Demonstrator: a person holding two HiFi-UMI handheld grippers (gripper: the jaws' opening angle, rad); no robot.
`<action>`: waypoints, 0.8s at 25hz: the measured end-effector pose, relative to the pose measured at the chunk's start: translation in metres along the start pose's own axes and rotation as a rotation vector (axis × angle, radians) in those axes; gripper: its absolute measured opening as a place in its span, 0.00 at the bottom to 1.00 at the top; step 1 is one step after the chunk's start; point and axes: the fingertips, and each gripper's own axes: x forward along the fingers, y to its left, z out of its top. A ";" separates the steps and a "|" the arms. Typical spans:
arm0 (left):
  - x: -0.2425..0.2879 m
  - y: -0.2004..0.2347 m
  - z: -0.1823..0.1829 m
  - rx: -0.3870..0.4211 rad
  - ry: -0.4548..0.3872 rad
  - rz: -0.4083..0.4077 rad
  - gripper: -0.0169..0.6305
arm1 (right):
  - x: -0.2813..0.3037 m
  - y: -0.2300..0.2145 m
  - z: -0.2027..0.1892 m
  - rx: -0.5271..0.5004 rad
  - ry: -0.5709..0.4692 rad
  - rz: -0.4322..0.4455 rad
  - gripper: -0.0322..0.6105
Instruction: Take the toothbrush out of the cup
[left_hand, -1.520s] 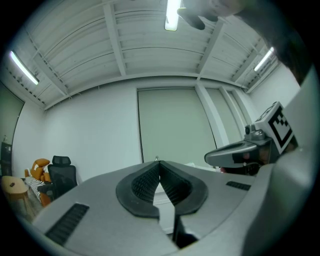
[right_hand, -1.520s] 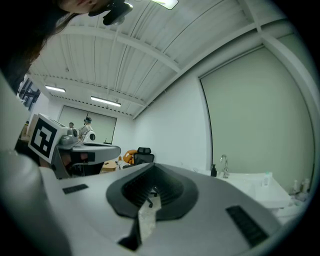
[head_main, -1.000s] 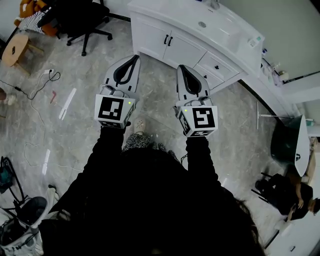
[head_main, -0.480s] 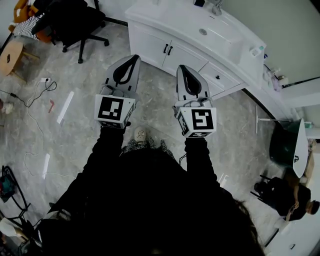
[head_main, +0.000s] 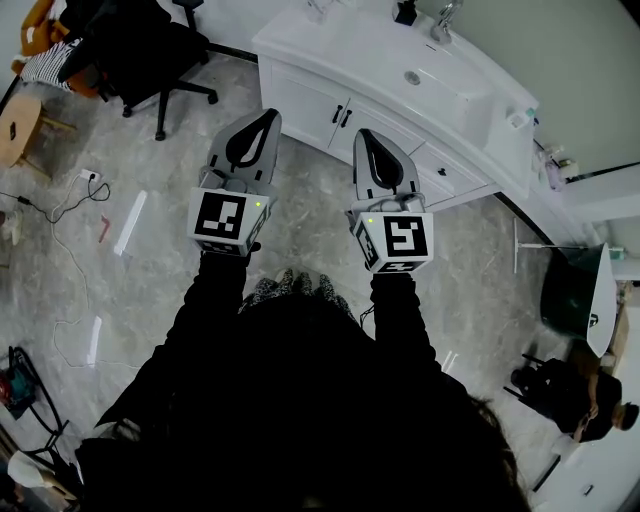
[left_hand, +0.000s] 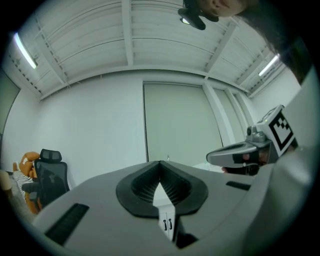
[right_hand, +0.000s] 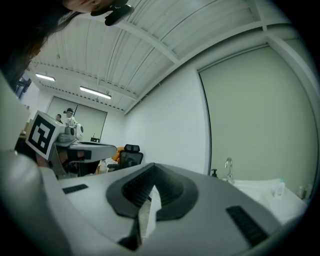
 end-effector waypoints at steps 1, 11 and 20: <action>0.003 0.006 -0.002 -0.001 0.001 0.001 0.04 | 0.006 0.001 -0.001 -0.001 0.002 0.001 0.05; 0.029 0.038 -0.015 -0.016 0.015 -0.018 0.04 | 0.047 0.001 -0.007 -0.002 0.021 -0.005 0.05; 0.055 0.044 -0.029 -0.037 0.031 -0.027 0.04 | 0.069 -0.015 -0.014 0.004 0.032 -0.011 0.05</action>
